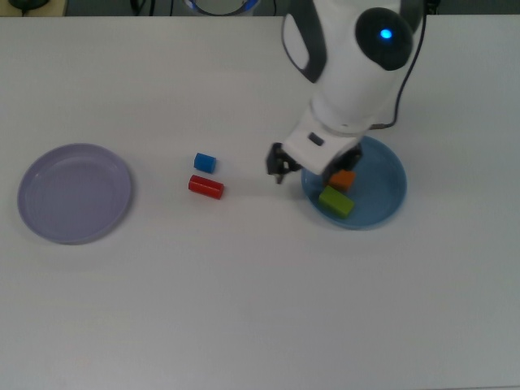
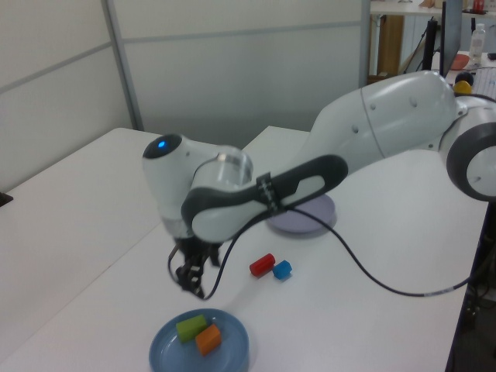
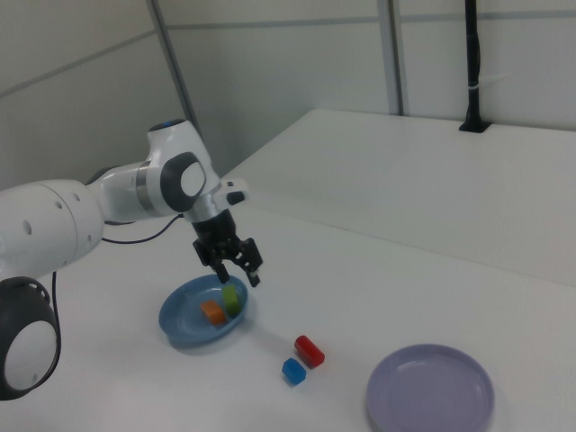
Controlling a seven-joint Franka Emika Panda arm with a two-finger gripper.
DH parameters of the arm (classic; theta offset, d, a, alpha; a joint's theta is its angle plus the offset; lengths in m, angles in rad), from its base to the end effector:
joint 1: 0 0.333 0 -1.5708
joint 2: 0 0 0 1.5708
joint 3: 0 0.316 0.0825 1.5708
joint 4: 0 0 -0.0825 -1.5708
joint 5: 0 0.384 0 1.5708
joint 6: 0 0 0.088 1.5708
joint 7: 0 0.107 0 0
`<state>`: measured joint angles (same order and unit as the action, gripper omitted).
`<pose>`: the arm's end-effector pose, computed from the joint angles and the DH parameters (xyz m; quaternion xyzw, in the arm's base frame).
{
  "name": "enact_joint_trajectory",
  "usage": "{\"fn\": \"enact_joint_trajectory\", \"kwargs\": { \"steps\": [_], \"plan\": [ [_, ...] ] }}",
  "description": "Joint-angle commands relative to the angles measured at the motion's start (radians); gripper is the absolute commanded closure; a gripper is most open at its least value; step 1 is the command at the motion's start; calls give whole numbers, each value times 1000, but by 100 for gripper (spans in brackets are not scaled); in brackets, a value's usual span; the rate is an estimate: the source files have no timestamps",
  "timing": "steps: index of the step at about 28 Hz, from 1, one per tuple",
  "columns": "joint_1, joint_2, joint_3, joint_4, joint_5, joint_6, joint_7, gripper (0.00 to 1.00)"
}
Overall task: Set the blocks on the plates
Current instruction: 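Carry the green block to the light blue plate and release it, then move the gripper over the red block, lower and grasp it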
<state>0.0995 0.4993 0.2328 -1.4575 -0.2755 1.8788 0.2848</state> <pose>0.6668 0.1807 0.3971 0.9951 0.0576 -0.0074 0.0800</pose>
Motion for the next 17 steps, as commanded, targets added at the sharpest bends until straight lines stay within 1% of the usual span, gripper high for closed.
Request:
{"fn": "enact_joint_trajectory", "kwargs": {
  "steps": [1,2,3,5,8,11,17],
  "plan": [
    [-23,-33,-61,-23,27,-79,22,0],
    [-23,-33,-76,-24,29,-79,42,0],
    [-24,-27,-107,-30,29,-67,98,0],
    [-26,-18,-130,-34,32,-57,148,0],
    [-37,-7,-158,-41,35,0,216,0],
    [-49,4,-162,-52,33,13,250,0],
    [-63,18,-164,-69,25,13,252,0]
  ]
}}
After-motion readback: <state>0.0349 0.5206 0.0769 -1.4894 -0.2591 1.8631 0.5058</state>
